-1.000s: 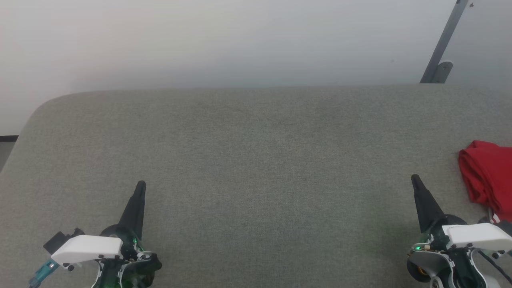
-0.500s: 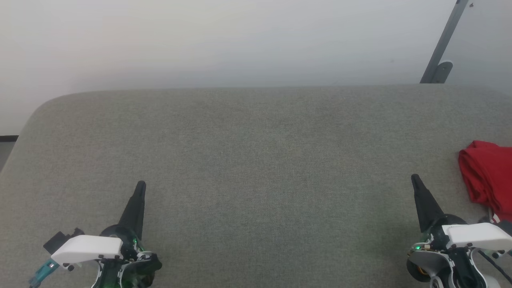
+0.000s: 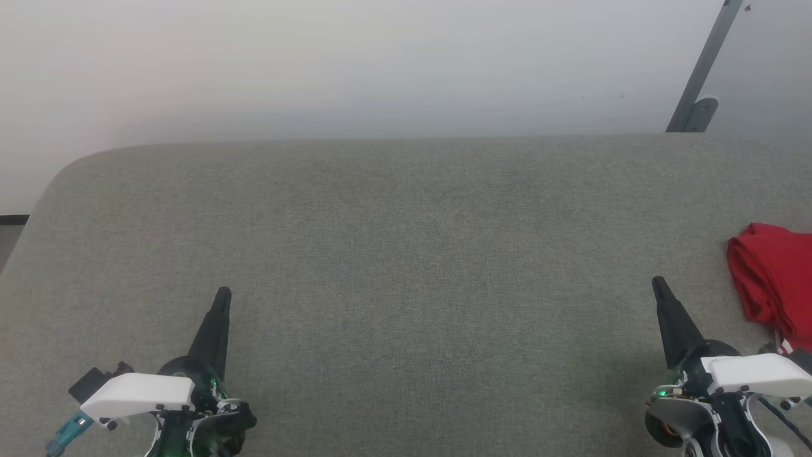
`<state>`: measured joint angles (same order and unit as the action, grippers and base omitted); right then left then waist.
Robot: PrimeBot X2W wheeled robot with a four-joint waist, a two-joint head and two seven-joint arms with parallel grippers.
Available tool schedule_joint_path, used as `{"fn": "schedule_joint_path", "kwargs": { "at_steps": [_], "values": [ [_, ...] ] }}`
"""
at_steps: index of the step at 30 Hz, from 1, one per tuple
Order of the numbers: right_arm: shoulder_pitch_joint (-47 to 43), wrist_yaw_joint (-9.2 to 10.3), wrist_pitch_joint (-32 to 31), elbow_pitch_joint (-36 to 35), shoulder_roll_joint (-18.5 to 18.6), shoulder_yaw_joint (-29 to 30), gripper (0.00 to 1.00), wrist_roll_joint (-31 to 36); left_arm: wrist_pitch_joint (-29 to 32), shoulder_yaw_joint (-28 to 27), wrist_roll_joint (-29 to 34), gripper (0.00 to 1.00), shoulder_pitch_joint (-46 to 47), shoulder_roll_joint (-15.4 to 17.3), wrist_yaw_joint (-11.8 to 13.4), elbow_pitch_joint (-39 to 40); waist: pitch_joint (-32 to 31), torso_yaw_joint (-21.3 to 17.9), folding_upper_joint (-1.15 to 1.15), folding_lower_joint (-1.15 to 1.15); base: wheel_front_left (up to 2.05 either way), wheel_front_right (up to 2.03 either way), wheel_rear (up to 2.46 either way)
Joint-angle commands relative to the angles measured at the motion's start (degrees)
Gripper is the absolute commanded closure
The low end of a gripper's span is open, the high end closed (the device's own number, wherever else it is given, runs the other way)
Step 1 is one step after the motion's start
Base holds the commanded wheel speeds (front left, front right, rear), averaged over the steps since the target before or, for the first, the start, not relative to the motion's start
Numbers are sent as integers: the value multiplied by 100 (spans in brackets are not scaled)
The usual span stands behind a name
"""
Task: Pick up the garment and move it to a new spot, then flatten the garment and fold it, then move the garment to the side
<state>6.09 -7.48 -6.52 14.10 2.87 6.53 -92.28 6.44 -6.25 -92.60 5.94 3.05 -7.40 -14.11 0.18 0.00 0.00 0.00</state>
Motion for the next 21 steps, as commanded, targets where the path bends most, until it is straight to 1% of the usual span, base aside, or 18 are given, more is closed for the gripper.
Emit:
{"fn": "schedule_joint_path", "kwargs": {
  "at_steps": [1, 21],
  "values": [
    [35, -2, -18, -4, -13, 2, 100, -24, 9, -22, 7, 100, 68, -7, -16, 1, 0, 0, 0, 0, 0, 0, 0],
    [34, -2, -16, -3, -13, 2, 100, -24, 17, -28, 16, 100, 69, -12, -16, 1, 0, 0, 0, 0, 0, 0, 0]
  ]
}}
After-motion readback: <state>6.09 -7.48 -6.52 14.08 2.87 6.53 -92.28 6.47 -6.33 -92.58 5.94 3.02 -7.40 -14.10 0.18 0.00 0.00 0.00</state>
